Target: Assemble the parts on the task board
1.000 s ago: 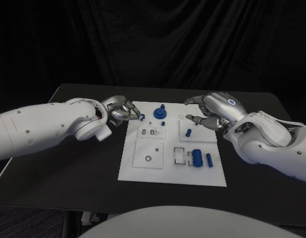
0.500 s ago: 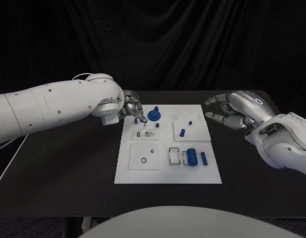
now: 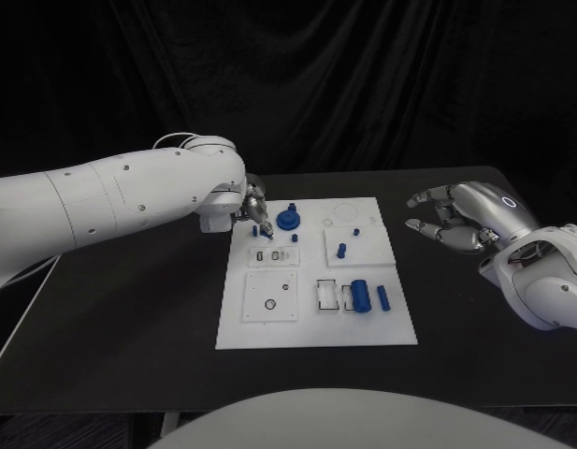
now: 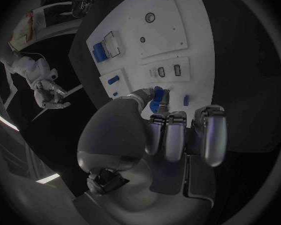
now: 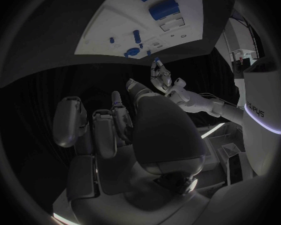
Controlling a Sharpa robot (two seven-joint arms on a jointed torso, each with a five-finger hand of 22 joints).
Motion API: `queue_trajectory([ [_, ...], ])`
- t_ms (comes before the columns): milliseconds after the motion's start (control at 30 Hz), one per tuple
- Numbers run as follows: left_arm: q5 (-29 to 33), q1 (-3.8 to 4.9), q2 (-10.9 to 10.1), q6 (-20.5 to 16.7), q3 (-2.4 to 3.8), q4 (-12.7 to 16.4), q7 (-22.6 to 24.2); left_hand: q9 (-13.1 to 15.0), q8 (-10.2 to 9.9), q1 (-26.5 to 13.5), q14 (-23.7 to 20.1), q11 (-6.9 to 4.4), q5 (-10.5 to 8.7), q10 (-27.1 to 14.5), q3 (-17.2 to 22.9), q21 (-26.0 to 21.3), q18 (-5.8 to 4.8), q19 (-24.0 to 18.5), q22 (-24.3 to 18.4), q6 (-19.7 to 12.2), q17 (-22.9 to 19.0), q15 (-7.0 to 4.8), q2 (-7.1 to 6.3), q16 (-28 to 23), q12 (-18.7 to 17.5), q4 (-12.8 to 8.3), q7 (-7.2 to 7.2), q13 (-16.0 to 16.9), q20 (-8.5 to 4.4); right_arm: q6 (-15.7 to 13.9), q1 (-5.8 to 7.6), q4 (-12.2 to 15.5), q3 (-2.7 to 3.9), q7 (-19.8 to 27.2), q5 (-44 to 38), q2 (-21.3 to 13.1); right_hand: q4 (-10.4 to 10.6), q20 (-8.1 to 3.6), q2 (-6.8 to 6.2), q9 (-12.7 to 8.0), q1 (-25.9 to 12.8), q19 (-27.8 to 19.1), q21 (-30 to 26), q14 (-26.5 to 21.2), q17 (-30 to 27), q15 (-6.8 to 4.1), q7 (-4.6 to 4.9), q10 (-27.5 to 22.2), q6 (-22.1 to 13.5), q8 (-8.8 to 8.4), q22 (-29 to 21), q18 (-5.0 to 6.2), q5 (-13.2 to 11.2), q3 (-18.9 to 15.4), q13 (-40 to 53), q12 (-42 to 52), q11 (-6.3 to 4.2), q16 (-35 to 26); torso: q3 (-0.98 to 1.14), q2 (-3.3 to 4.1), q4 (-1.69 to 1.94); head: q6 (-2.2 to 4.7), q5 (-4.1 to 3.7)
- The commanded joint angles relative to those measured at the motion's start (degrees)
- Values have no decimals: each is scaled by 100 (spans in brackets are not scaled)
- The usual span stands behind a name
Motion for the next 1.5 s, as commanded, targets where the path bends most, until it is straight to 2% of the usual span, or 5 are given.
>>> queue_trajectory([
  [33,-33,-51,37,-25,2,-34,-158,648,395,-89,595,-47,44,596,56,-14,-35,129,1109,273,1510,-40,-11,15,-24,-25,-226,1506,-57,-86,-20,3,5,-54,145,-6,29,4,1,-7,46,-52,-20,164,794,-19,-8,-39,31,17,937,109,22,-2,-14,-36,6,-29,37,-4,11,-1,-1],
  [200,-33,-156,99,-218,2,-95,-159,619,336,-170,595,-49,72,596,122,-44,-28,120,1096,304,1510,-44,-28,15,-24,-72,-226,1506,-63,-38,-32,-12,5,-81,156,6,62,6,13,-26,64,-67,-52,152,772,-17,-7,-57,44,13,928,115,39,8,-45,-60,8,-47,30,6,19,-1,43],
  [333,-33,-283,115,-459,2,-127,-175,589,288,-240,595,-58,94,596,199,-28,-34,138,1106,386,1510,-52,-29,15,-24,-130,-235,1506,-70,25,-37,-23,5,-119,160,28,71,7,9,-39,86,-87,-89,132,739,-16,-6,-80,46,7,916,123,41,14,-74,-83,8,-72,26,10,-7,-1,87],
  [633,685,-452,118,-642,2,-219,-155,529,149,-364,595,-53,168,596,392,-87,-23,122,1084,455,1510,-52,-30,15,-24,-280,-226,1506,-75,122,-52,-66,5,-163,161,84,85,9,-9,-79,176,-119,-160,101,689,-15,-5,-126,62,-4,896,135,48,37,-135,-134,8,-116,48,-1,13,-1,108],
  [1500,785,-673,100,-1085,2,-281,28,517,86,-507,595,-52,279,596,495,-137,-12,106,1066,526,1510,-50,-27,15,-24,-332,-225,1506,-74,286,-100,-189,5,-186,291,177,97,9,-16,-100,225,-159,-236,77,650,-14,-3,-160,78,-6,873,150,43,48,-177,-167,12,-148,42,3,-6,-1,125],
])
